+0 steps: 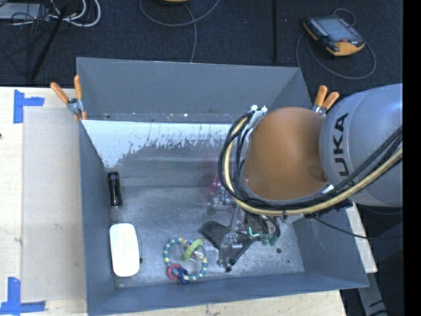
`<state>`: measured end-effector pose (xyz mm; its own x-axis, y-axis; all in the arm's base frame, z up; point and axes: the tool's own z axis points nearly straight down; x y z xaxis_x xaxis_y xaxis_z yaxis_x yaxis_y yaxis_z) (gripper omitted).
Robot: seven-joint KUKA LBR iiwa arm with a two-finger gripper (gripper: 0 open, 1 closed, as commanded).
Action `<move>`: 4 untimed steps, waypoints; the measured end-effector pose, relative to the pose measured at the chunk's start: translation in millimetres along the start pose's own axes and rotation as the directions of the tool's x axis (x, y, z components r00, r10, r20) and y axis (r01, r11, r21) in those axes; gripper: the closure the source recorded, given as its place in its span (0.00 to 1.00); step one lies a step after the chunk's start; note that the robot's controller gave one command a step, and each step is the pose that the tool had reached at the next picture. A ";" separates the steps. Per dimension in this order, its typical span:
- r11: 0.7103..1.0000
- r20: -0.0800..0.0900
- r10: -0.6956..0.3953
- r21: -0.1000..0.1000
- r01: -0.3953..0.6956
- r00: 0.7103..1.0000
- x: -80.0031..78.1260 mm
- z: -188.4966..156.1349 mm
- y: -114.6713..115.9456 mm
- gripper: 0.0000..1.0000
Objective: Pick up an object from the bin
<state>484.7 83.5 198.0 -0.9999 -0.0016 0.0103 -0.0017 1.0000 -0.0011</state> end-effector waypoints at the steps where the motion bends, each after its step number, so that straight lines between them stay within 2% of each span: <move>1: 1.000 0.008 0.003 -0.001 -0.003 1.000 -1.7 -3.5 -0.3 0.00; 2: 0.999 0.013 0.048 -0.003 -0.048 0.999 -3.4 57.3 -13.9 0.00; 3: 0.999 0.014 0.049 -0.004 -0.049 0.999 -19.8 125.9 -2.1 1.00; 4: 0.999 0.010 0.049 -0.003 -0.049 0.999 -18.5 127.3 -2.3 0.00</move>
Offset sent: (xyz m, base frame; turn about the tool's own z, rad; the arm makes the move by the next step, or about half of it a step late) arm 0.0017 -0.0275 -0.1121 0.0951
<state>501.9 81.1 70.5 -0.9989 0.0477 0.0003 0.0477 0.9989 0.0010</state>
